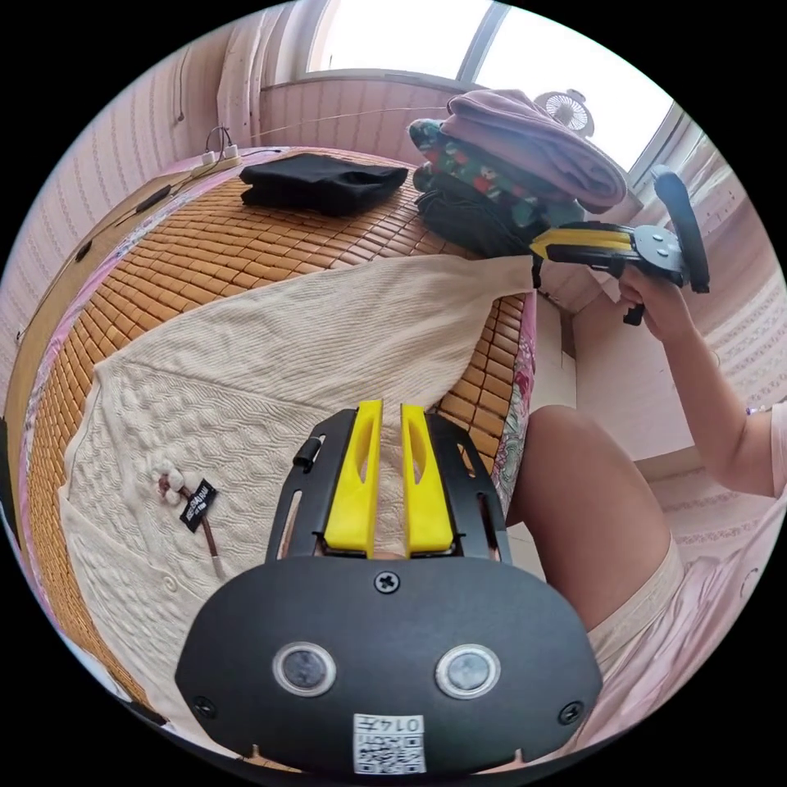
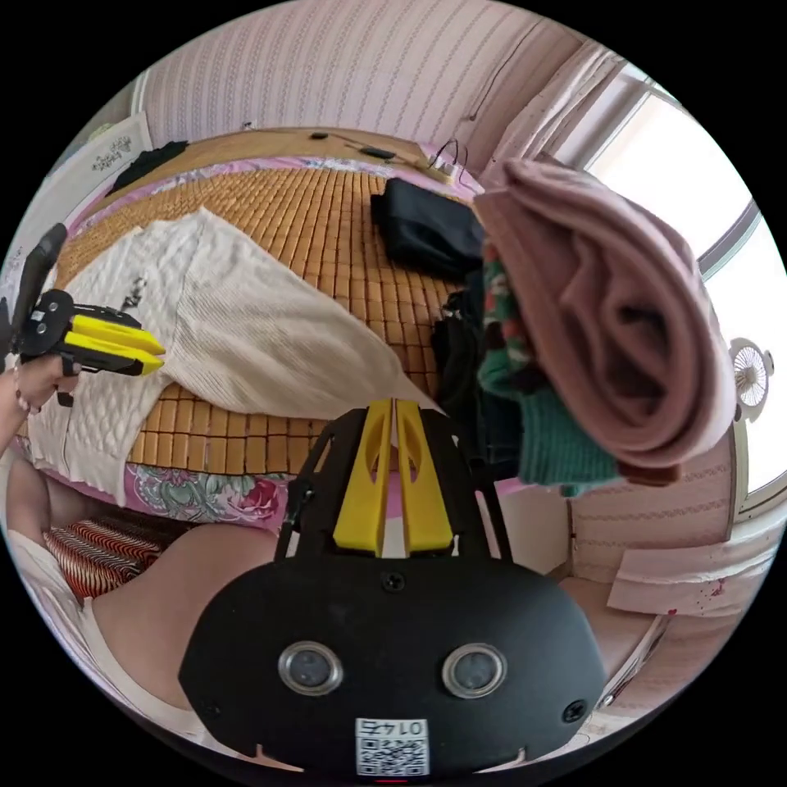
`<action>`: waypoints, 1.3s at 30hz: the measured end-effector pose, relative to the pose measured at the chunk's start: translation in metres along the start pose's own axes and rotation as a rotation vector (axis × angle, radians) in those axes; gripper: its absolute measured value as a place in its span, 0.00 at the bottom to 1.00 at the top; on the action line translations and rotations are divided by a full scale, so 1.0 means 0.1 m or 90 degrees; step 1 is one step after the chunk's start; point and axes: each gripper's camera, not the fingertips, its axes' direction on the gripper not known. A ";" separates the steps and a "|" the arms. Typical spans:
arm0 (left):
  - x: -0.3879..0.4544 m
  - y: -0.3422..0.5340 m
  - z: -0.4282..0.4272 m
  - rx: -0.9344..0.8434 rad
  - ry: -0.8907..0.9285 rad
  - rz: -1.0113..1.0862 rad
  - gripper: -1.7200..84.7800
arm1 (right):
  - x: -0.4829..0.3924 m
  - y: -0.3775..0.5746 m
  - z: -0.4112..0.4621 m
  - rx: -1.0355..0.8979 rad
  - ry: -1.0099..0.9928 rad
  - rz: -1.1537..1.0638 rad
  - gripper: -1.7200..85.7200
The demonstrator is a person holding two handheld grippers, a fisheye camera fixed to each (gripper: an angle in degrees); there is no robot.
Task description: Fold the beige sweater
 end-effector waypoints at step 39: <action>-1.10 5.55 -3.59 0.287 -0.257 -0.748 0.10 | -5.50 -0.28 -1.34 0.124 -0.447 -0.675 0.11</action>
